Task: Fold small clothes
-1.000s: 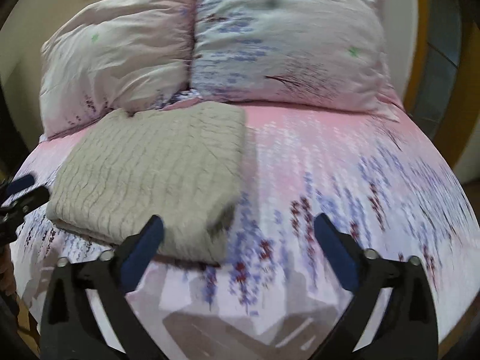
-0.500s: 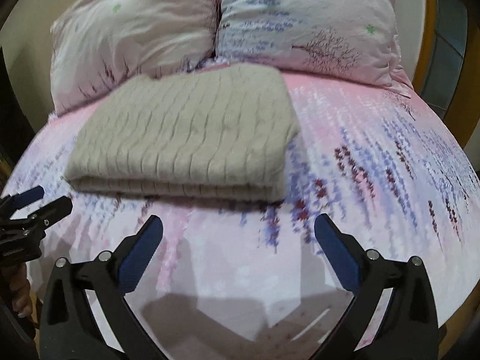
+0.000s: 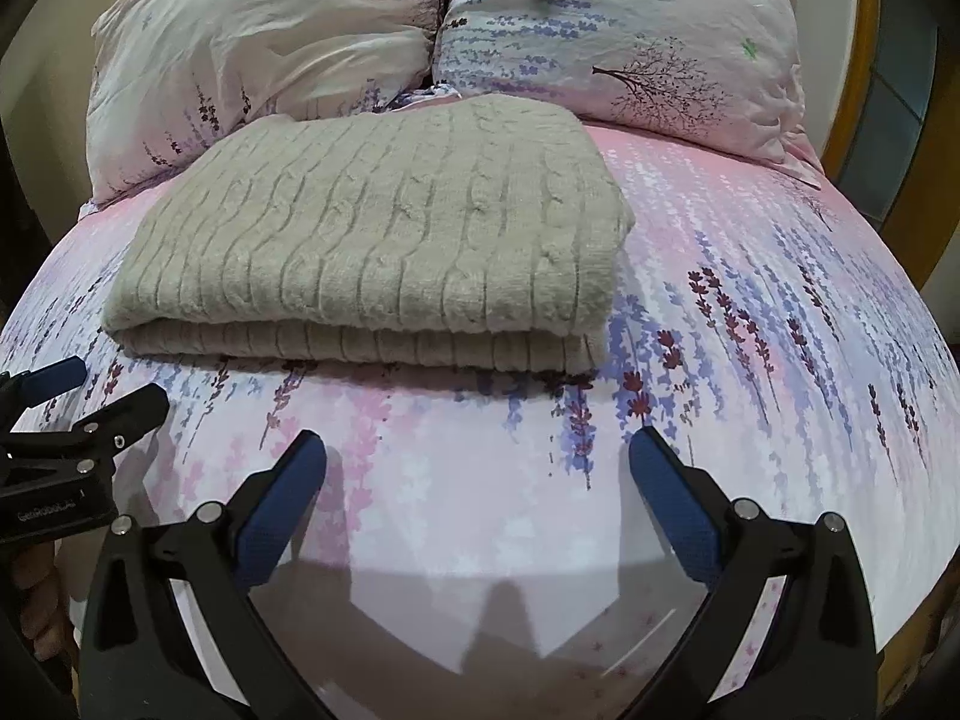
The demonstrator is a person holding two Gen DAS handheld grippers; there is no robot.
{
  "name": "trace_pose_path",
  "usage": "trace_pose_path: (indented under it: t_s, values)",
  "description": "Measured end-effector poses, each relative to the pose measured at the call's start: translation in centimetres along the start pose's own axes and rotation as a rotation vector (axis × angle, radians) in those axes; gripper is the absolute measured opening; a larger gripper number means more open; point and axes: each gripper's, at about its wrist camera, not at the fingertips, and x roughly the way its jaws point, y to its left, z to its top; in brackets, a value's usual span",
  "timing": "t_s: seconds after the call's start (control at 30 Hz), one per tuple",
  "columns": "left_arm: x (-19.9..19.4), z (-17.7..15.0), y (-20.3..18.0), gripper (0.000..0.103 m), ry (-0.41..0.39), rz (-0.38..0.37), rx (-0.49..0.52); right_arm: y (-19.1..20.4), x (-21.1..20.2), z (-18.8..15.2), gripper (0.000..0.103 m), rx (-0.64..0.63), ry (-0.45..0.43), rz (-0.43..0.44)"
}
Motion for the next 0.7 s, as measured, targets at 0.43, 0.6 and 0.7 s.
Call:
trace_pose_path:
  t_s: [0.43, 0.6, 0.7]
  values:
    - [0.21, 0.15, 0.06, 0.102, -0.005, 0.005, -0.001, -0.02, 0.23, 0.14, 0.101, 0.003, -0.003, -0.003]
    - [0.18, 0.16, 0.06, 0.102, -0.005, 0.006, -0.002, -0.05, 0.24, 0.15, 0.101, 0.002, -0.003, -0.001]
    - [0.18, 0.16, 0.05, 0.102, -0.005, 0.007, -0.002, -0.04, 0.24, 0.14, 0.101, 0.001, -0.003, -0.001]
